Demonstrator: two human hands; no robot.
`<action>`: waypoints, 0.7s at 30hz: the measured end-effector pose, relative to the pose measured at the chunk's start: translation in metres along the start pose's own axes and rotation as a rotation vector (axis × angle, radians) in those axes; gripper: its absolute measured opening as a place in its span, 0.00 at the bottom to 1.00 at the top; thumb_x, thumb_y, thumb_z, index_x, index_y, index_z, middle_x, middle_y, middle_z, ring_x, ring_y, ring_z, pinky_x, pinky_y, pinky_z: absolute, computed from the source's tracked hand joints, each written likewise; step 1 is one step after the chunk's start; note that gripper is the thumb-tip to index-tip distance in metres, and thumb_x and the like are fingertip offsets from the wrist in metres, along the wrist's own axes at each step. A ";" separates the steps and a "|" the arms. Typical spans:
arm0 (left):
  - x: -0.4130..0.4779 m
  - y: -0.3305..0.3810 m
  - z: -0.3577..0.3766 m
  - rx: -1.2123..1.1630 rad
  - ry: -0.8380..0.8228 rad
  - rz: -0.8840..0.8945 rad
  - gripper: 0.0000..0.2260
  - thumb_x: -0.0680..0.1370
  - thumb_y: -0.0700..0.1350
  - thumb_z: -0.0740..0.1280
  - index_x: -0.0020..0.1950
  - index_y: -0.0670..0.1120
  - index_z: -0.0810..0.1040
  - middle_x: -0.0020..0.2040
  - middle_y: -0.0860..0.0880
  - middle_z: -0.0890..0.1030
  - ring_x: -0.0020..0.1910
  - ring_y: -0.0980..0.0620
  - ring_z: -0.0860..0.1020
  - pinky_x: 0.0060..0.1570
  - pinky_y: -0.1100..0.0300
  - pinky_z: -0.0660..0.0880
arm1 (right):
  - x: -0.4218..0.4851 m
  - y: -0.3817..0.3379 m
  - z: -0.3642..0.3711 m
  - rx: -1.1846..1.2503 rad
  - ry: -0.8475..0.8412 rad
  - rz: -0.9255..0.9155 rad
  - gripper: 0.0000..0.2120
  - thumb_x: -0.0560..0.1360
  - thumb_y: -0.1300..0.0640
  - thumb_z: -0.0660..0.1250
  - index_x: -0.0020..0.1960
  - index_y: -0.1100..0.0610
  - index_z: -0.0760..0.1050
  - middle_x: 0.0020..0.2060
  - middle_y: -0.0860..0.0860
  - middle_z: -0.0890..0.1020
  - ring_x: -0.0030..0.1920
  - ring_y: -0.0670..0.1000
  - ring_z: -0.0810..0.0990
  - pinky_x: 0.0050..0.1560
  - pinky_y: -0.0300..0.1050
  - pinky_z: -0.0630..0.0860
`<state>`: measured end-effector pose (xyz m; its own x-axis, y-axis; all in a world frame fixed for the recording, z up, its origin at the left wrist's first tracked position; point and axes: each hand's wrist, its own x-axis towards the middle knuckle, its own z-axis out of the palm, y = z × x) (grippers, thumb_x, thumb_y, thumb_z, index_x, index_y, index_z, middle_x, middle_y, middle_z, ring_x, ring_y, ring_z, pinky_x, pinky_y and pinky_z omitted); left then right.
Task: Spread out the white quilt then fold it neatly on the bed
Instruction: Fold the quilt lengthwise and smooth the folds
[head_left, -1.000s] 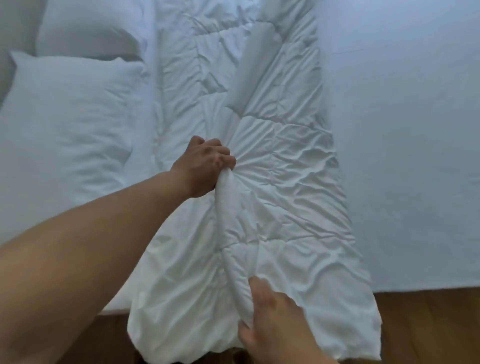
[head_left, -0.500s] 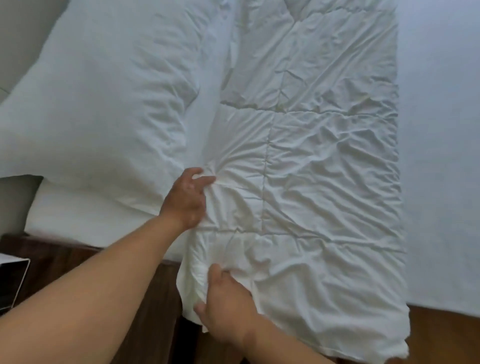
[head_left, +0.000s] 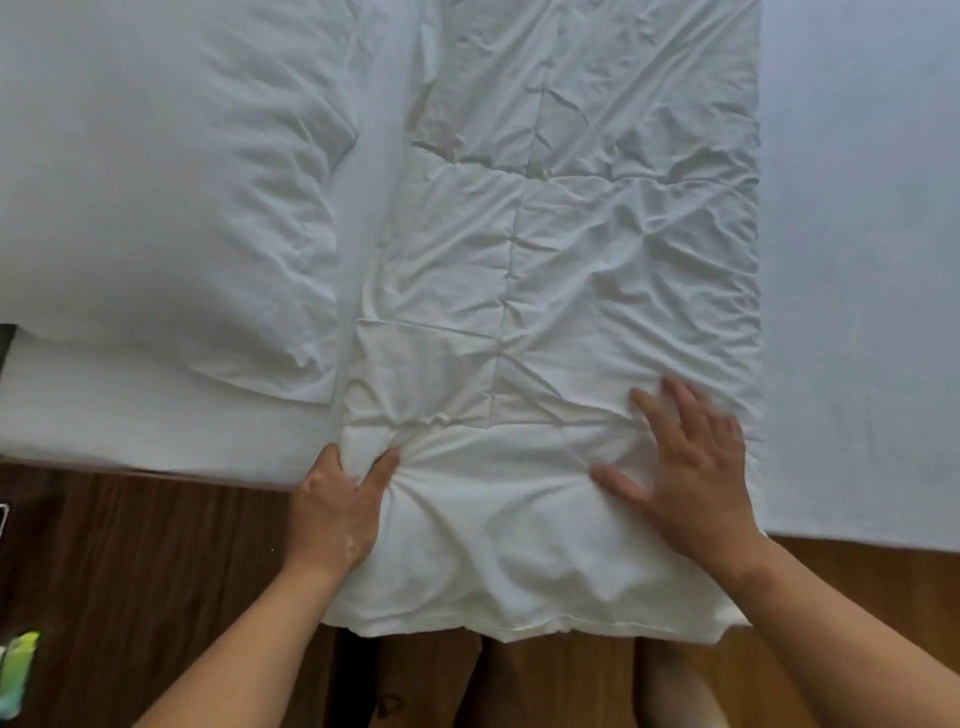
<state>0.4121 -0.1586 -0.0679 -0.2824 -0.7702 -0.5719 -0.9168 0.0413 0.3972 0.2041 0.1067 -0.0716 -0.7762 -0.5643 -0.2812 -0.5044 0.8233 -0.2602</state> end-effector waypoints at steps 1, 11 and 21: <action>0.001 -0.009 -0.004 0.010 -0.008 -0.021 0.25 0.75 0.63 0.69 0.53 0.41 0.74 0.52 0.39 0.81 0.54 0.37 0.78 0.48 0.54 0.68 | -0.003 0.001 0.003 0.029 -0.007 0.045 0.45 0.66 0.24 0.61 0.77 0.45 0.62 0.79 0.51 0.59 0.80 0.54 0.55 0.78 0.61 0.52; 0.006 -0.016 0.018 0.167 -0.174 -0.123 0.31 0.73 0.65 0.70 0.61 0.40 0.71 0.56 0.36 0.79 0.56 0.37 0.78 0.50 0.52 0.72 | -0.026 0.024 0.038 0.030 -0.172 0.131 0.47 0.68 0.20 0.51 0.81 0.43 0.54 0.81 0.49 0.56 0.81 0.52 0.52 0.79 0.61 0.51; 0.104 0.167 -0.038 0.099 -0.068 0.215 0.39 0.72 0.65 0.70 0.77 0.50 0.60 0.71 0.43 0.71 0.68 0.43 0.72 0.65 0.50 0.69 | 0.108 0.010 -0.057 0.058 -0.048 0.273 0.38 0.71 0.27 0.60 0.75 0.43 0.58 0.79 0.52 0.58 0.77 0.57 0.60 0.70 0.63 0.66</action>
<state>0.2406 -0.2559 -0.0335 -0.4889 -0.6929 -0.5300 -0.8560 0.2640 0.4445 0.0934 0.0570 -0.0516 -0.8610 -0.3250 -0.3912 -0.2553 0.9414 -0.2202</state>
